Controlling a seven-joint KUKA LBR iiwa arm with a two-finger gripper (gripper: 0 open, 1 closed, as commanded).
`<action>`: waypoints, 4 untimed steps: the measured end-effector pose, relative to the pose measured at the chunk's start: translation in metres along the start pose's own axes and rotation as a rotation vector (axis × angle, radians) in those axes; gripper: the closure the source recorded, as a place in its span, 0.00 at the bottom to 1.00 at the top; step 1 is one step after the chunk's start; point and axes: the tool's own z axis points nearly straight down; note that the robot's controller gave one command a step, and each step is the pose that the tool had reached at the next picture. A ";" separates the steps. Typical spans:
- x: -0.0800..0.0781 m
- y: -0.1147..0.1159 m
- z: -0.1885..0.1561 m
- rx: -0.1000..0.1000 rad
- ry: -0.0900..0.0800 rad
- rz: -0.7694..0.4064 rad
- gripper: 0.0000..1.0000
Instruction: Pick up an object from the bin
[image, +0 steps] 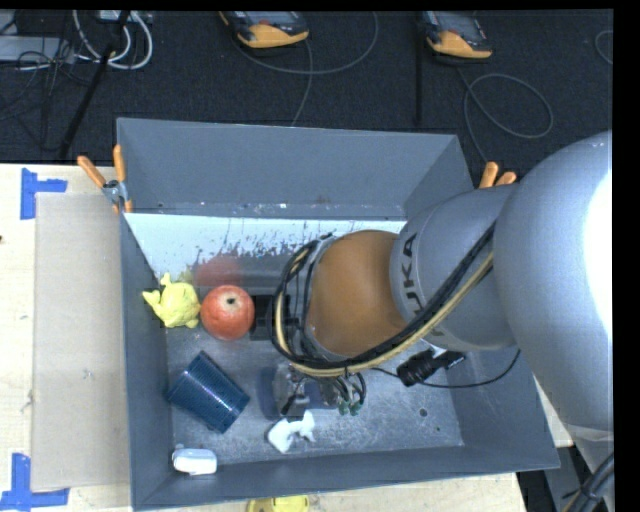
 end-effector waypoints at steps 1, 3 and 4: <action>0.000 0.000 0.000 0.000 0.000 0.001 0.00; -0.013 -0.018 -0.002 -0.003 0.002 -0.149 0.00; -0.008 -0.054 -0.008 0.005 -0.003 -0.359 0.00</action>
Offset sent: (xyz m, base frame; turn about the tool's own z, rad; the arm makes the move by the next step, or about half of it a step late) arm 0.0000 0.0000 0.0000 0.0000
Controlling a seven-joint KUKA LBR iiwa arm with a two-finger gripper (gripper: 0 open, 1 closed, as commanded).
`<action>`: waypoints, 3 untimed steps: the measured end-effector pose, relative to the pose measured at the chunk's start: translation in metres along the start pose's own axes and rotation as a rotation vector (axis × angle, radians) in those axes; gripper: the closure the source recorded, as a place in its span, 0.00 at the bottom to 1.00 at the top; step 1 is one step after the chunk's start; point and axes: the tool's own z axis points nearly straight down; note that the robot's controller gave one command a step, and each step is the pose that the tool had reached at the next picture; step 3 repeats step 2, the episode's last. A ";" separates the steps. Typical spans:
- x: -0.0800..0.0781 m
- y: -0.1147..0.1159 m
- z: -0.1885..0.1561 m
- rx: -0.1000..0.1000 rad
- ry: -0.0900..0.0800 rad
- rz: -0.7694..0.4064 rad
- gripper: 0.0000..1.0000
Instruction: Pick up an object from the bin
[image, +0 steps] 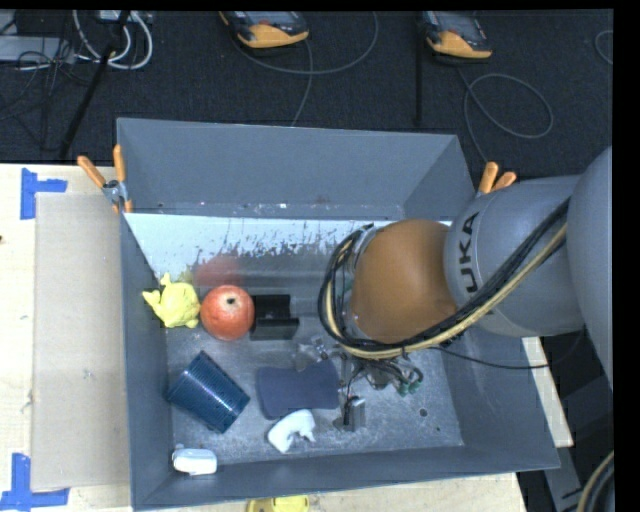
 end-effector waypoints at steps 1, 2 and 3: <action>0.021 0.025 0.009 -0.005 0.002 0.098 0.00; 0.039 0.042 0.024 -0.004 0.000 -0.149 1.00; 0.039 0.042 0.024 -0.004 0.000 -0.149 1.00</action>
Offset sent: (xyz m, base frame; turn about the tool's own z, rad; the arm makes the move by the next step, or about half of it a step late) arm -0.0536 0.0219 -0.0240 -0.1499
